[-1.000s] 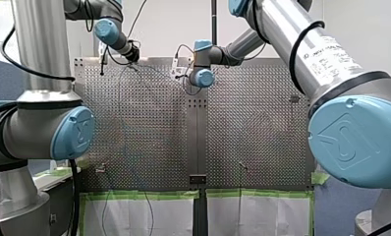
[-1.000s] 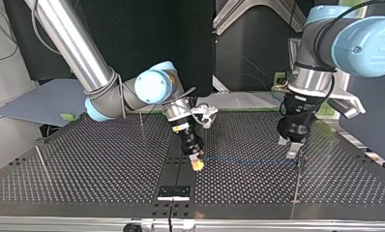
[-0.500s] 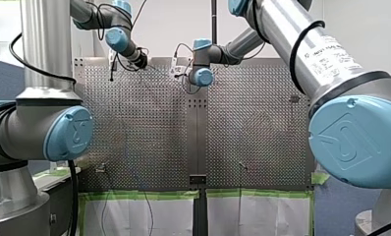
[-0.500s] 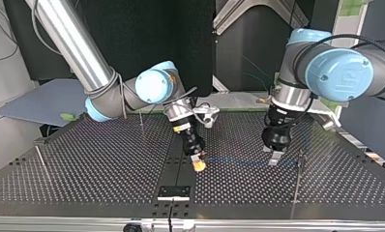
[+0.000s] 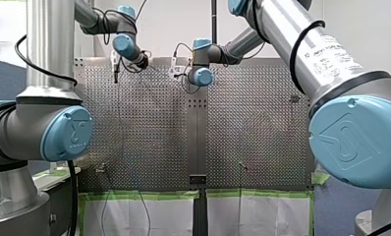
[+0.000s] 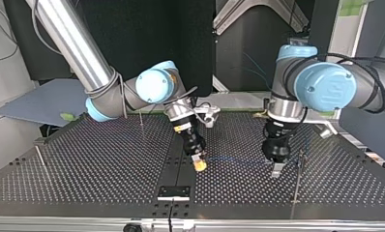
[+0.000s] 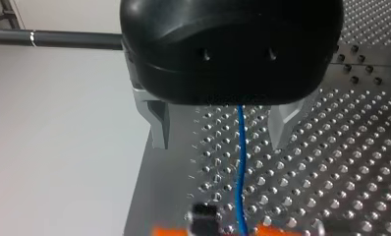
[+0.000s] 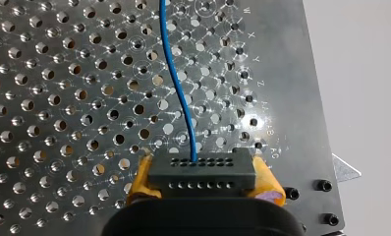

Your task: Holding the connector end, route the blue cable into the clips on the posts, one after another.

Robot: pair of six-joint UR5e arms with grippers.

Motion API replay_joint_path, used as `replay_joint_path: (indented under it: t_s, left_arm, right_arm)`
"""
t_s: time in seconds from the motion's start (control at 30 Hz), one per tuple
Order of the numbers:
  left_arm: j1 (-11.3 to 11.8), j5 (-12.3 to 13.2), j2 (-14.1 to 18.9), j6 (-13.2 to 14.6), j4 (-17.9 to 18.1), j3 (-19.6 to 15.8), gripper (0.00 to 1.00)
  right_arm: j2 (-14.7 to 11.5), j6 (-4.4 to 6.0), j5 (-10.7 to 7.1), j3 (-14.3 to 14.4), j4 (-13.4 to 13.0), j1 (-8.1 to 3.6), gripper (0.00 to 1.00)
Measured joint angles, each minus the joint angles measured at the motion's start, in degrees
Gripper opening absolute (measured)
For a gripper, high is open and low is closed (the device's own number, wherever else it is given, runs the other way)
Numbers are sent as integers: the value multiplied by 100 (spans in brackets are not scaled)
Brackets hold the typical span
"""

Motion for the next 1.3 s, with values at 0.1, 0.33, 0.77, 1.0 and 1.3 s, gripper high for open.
replay_joint_path:
  t_s: [0.1,0.33,0.77,1.0,1.3]
  left_arm:
    - [-6,-39,-71,-29,55,88,100]
    - [-19,-82,-242,-74,72,349,100]
    - [-26,-71,-434,-73,-15,406,100]
    - [-26,-124,-435,-62,-25,407,100]
    - [-26,-291,-432,62,-125,406,26]
  right_arm:
    - [1,0,0,1,0,0,0]
    - [0,7,0,1,0,-18,0]
    - [-1,17,-8,1,14,-21,0]
    - [-1,15,-9,1,23,-17,0]
    - [0,4,-9,1,44,-17,0]
